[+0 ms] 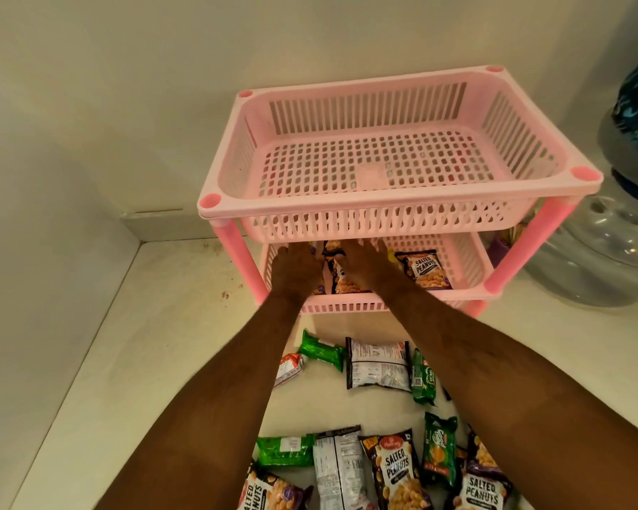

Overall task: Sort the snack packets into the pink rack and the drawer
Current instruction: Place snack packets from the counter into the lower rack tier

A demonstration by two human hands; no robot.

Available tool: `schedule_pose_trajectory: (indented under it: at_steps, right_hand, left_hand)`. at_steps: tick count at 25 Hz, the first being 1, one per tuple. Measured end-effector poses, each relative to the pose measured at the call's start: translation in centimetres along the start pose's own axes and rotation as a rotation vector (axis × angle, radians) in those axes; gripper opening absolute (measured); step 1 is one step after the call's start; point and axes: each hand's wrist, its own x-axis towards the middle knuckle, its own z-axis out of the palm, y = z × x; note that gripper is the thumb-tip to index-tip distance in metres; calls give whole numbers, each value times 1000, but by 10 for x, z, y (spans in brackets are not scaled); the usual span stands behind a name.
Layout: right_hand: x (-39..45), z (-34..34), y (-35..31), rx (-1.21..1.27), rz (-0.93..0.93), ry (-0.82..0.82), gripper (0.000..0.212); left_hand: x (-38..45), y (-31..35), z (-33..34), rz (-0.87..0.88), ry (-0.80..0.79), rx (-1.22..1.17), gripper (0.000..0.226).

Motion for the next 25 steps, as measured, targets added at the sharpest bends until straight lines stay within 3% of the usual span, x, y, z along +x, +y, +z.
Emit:
schedule_pose_trajectory:
  at_steps: [2,6,10,13,16,19,25]
  right_hand:
    - [-12,1,1,-1,-46,29,53]
    - [-48,-8,-5,9,-113,118,49]
    - [-92,-9,-5,3,-211,282,40]
    - [-136,2,0,-12,-254,426,28]
    - [-165,20,10,-10,-254,419,22]
    - [-186,39,23,34,-221,364,22]
    - [-226,74,41,115,-163,245,25]
  left_hand:
    - [-12,2,-1,27,-9,36,60]
    - [-53,15,-10,92,136,-69,68]
    - [-104,21,-7,275,249,-59,53]
    - [-148,21,0,312,330,-39,48]
    - [-183,14,8,316,351,-27,37]
    - [-212,2,21,213,298,-55,33]
    - [-253,-32,50,73,33,-150,35]
